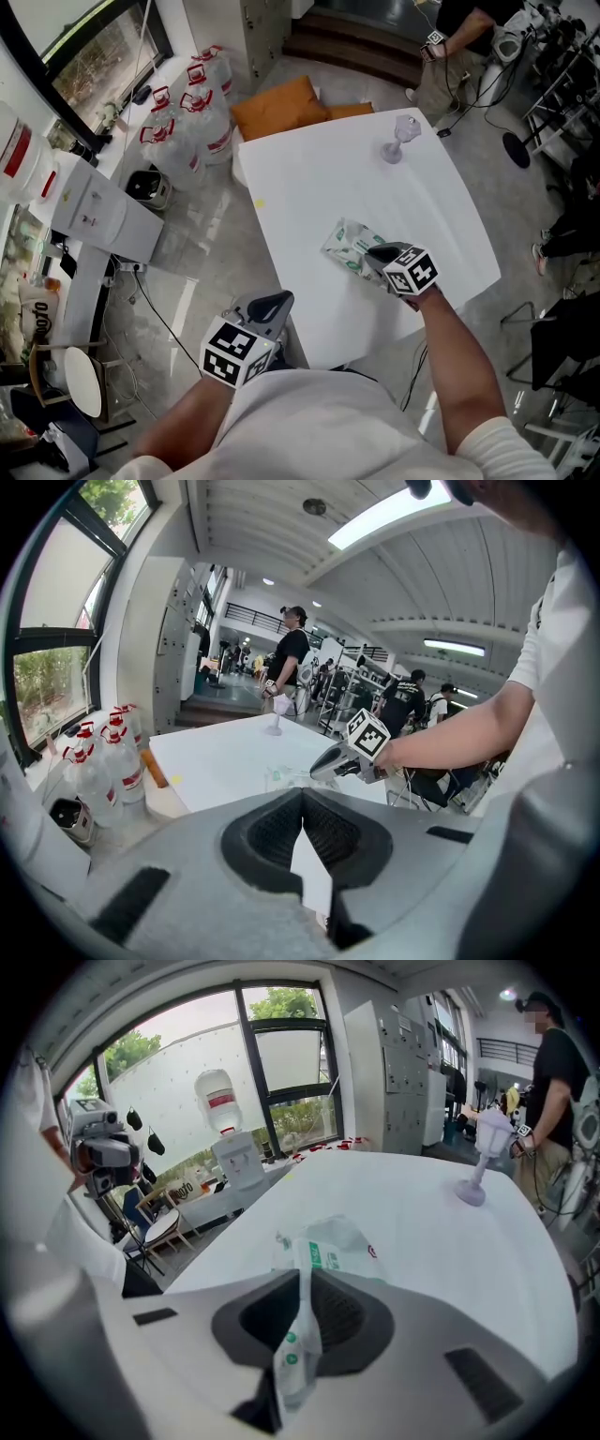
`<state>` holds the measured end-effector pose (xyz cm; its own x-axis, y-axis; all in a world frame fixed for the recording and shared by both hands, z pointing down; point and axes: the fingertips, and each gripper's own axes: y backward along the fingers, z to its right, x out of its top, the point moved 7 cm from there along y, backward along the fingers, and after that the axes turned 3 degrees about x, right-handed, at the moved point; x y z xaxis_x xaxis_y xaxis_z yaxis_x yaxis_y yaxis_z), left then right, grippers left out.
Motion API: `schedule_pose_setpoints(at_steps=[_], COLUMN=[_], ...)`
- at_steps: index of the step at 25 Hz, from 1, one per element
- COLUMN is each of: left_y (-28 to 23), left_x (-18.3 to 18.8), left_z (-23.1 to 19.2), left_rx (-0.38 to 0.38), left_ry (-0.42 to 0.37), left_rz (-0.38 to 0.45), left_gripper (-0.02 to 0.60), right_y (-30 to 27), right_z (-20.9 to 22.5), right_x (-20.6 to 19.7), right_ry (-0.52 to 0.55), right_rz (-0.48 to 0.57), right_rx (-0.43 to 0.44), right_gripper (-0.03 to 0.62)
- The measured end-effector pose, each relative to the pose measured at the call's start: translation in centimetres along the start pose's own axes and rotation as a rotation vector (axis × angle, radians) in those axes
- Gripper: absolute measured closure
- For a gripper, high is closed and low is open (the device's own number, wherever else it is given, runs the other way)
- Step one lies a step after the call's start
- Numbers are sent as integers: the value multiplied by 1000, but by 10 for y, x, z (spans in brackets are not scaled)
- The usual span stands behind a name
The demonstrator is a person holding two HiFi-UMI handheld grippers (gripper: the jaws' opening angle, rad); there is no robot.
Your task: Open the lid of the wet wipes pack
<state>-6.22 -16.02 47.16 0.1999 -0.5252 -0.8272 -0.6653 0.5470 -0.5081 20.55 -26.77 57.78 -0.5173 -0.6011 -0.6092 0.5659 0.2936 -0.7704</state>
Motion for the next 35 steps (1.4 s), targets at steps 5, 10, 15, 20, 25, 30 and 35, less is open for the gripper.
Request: schedule_pose_setpoints(at_steps=[5,10,15,20,25,30,35], left_y=[0,-3,-3,-4,-7,-11,-15], left_x=[1,0,-2,2,3,0,-3], left_z=[1,2,2,-2,-2,-2,-2], left_rx=[-1,-10,-12,-5,-7,-6,-3], left_ry=[1,-3,-1,-2,-1,3,13], left_rz=[-1,2,-1,0,-2,-14,-21], left_gripper=[572,572,572,572,572,572,572], right_y=[-1,12,15,14,12,5,-2], right_z=[3,24,28,31,39,52,62], right_x=[4,22,23,24,23,21,16], right_ry=[-84,-82,-25,15,58,110,128], right_rz=[-57,-75,-88,-74,-63,-69,-76], right_rx=[77,14,-30,-72,-147,-238,-286], right_gripper=[551,574,579,579,577,560,545])
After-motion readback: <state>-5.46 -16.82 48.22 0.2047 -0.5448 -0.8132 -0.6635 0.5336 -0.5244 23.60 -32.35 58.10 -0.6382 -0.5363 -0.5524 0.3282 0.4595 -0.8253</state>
